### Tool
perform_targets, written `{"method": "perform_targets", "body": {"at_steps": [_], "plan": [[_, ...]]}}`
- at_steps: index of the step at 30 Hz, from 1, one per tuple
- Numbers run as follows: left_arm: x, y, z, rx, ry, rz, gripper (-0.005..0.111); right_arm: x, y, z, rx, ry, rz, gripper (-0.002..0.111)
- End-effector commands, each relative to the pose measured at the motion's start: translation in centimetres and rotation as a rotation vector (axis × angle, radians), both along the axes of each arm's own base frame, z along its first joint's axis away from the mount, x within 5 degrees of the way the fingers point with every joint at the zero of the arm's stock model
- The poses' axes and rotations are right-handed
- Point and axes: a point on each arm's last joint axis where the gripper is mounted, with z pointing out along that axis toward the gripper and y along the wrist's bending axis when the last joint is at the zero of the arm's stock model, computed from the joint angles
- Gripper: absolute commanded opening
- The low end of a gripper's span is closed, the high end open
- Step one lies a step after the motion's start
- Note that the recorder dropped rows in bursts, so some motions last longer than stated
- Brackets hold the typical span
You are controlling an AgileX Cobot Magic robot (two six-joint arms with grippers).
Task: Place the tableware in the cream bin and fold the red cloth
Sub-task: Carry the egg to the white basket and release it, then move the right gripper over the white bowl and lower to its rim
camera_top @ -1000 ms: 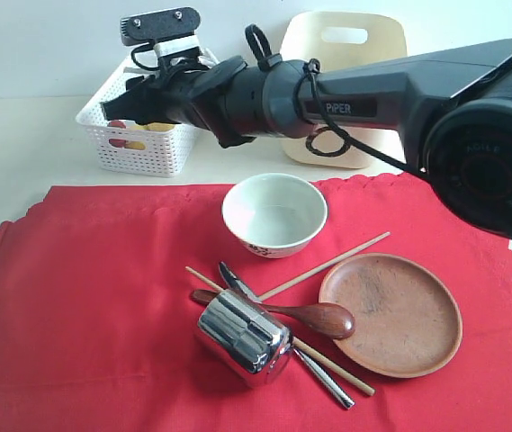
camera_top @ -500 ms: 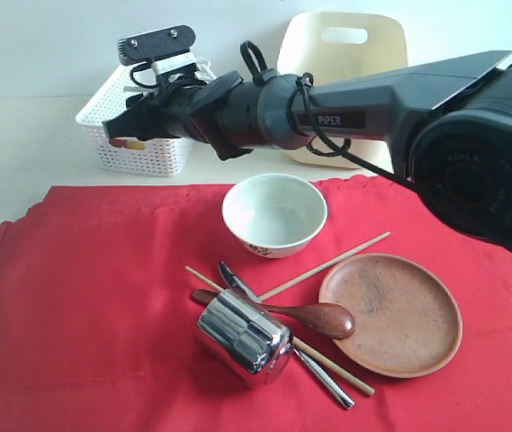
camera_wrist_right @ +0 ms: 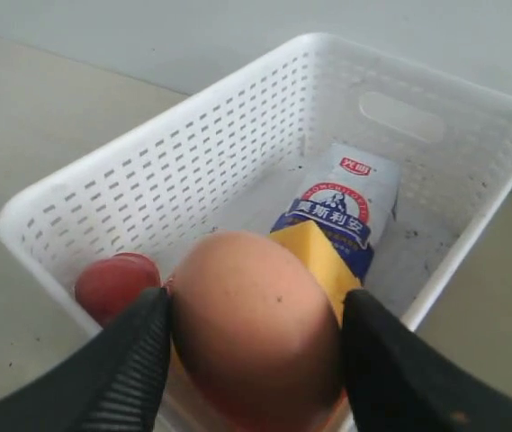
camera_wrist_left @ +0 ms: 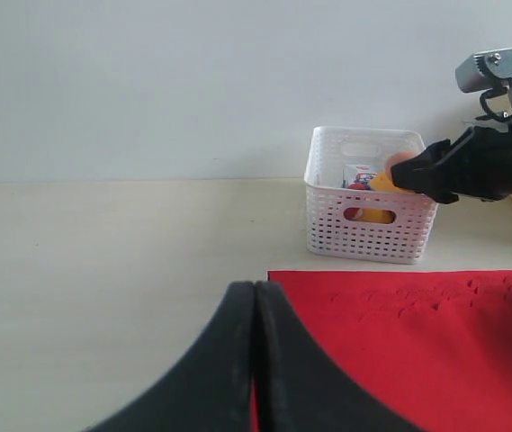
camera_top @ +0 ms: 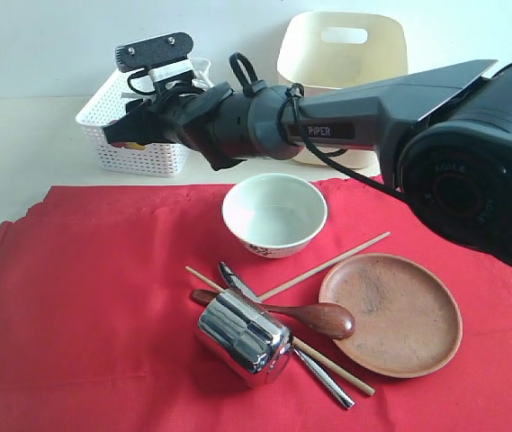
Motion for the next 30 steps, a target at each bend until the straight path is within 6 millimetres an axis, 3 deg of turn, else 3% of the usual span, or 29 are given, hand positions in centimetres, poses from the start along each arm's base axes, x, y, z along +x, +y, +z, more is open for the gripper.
{"method": "perform_targets", "body": {"at_steps": [1, 8, 14, 17, 22, 25, 30], "plan": [[0.0, 0.0, 0.0, 0.004, -0.006, 0.001, 0.0, 0.1, 0.0, 0.6, 0.007, -0.017, -0.007, 0.047], [0.0, 0.0, 0.0, 0.004, -0.006, 0.001, 0.0, 0.1, 0.0, 0.6, 0.028, -0.004, -0.015, 0.048], [0.0, 0.0, 0.0, 0.004, -0.006, 0.001, 0.0, -0.4, 0.7, 0.5, 0.015, -0.006, 0.021, 0.07], [0.0, 0.0, 0.0, 0.004, -0.006, 0.001, 0.0, -0.5, 0.8, 0.8, 0.027, 0.0, 0.032, 0.07], [0.0, 0.0, 0.0, 0.004, -0.006, 0.001, 0.0, -1.8, 1.8, 5.0, 0.157, 0.055, 0.172, 0.07], [0.0, 0.0, 0.0, 0.004, -0.006, 0.001, 0.0, -3.5, 2.5, 7.8, 0.006, -0.012, 0.445, 0.07], [0.0, 0.0, 0.0, 0.004, -0.006, 0.001, 0.0, -4.5, 1.7, 9.7, -0.087, 0.03, 0.525, 0.07]]}}
